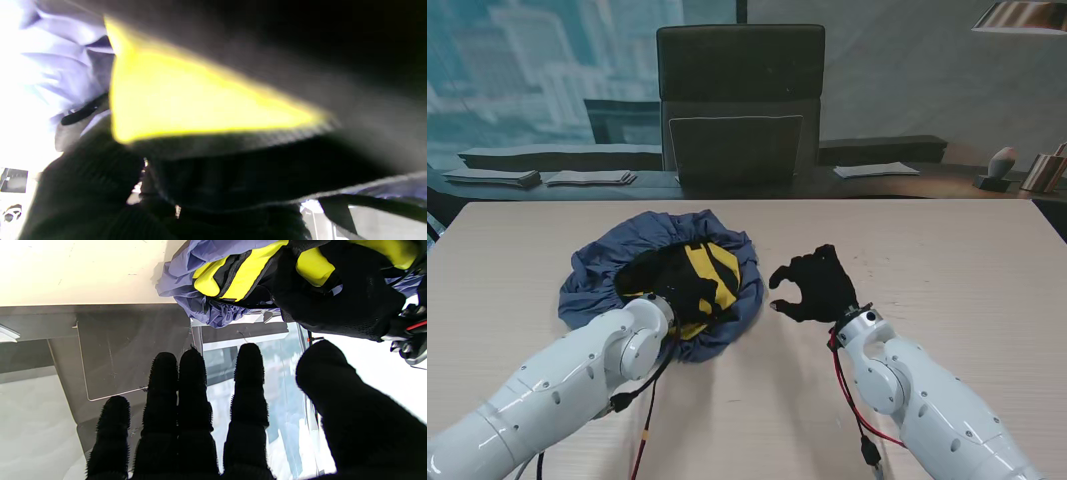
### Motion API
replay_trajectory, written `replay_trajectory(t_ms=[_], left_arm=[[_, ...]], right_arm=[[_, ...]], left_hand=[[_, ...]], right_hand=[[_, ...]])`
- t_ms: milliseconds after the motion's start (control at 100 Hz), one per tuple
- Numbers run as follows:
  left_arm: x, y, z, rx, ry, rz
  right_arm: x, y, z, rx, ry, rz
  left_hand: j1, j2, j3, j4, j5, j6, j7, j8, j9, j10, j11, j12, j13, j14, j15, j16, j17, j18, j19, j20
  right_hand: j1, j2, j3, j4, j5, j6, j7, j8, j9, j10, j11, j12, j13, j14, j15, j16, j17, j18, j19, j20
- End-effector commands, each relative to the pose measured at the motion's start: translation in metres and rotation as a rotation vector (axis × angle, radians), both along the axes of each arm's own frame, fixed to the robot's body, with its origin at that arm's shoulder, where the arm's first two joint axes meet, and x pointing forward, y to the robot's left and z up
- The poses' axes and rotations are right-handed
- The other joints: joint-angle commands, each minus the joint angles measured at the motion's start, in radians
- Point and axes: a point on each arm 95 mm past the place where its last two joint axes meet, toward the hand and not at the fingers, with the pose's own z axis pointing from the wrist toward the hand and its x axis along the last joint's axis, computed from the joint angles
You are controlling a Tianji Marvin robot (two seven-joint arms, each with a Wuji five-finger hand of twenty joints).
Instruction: Fit a rain cover over a backpack
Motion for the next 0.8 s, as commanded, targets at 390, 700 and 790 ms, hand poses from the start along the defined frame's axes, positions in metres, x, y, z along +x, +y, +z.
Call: replay_trajectory(t_ms=[390, 700, 790], left_arm=[[-0.031, -0.017, 0.006, -0.604, 0.036, -0.001], [-0.043, -0.026, 0.050, -0.873, -0.023, -0.041], [-0.046, -0.022, 0.065, -0.934, -0.067, -0.018]], right_arm=[[0.004, -0.010, 0.004, -0.006, -0.009, -0.027], [0.010, -0.031, -0.001, -0.114, -0.005, -0.103], [0.011, -0.037, -0.002, -0.117, -0.009, -0.116]], left_hand=[[0.338, 0.240, -0.072, 0.044, -0.057, -0.104, 0.238, 0.282, 0.008, -0.142, 0.311, 0.293, -0.006, -0.037, 0.237, 0.198, -0.038, -0.028, 0.093, 0.055], [0.358, 0.238, -0.067, 0.050, -0.026, -0.074, 0.222, 0.293, 0.017, -0.117, 0.309, 0.296, 0.004, -0.006, 0.235, 0.203, 0.003, 0.014, 0.087, 0.049], [0.363, 0.237, -0.069, 0.052, -0.025, -0.072, 0.217, 0.298, 0.017, -0.110, 0.304, 0.301, 0.013, 0.002, 0.225, 0.200, 0.020, 0.028, 0.077, 0.042]], right_hand=[[0.073, -0.023, 0.081, -0.078, 0.001, -0.011, 0.101, -0.115, 0.100, 0.011, 0.002, -0.013, 0.061, -0.015, -0.012, -0.021, 0.045, 0.008, 0.011, -0.017], [0.089, -0.041, 0.080, -0.086, 0.027, -0.016, 0.139, -0.105, 0.114, 0.017, 0.010, 0.005, 0.082, -0.002, 0.007, -0.015, 0.065, 0.021, 0.017, -0.018], [0.099, -0.049, 0.080, -0.092, 0.039, -0.018, 0.156, -0.114, 0.130, 0.026, 0.026, 0.019, 0.091, 0.004, 0.025, -0.008, 0.068, 0.023, 0.020, -0.016]])
